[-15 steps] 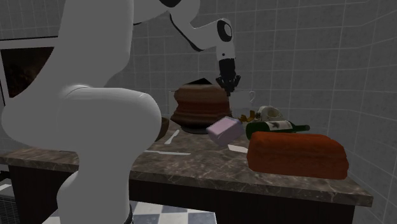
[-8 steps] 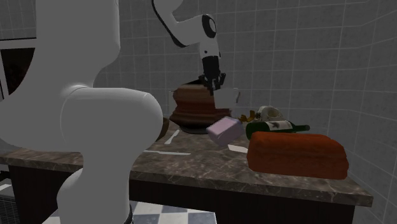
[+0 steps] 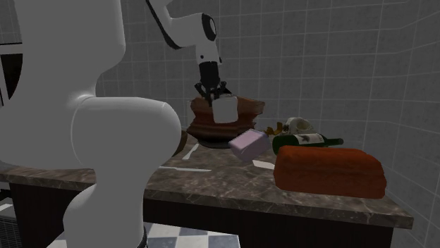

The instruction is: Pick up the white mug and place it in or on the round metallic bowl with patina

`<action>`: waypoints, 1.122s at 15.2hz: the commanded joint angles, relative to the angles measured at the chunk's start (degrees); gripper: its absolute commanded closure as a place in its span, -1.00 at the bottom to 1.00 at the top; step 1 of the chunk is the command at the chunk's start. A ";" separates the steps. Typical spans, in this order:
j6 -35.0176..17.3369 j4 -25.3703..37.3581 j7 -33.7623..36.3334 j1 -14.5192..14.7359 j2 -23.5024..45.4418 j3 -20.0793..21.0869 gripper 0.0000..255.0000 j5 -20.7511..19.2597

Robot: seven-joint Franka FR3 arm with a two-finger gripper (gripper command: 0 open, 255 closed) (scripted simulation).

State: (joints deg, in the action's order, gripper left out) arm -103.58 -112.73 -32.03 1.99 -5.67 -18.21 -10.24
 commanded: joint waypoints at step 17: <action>3.30 -10.80 23.99 10.28 -10.86 15.12 1.00 3.53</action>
State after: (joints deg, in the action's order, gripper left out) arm -100.09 -123.52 -8.87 11.95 -16.79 -3.57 -6.97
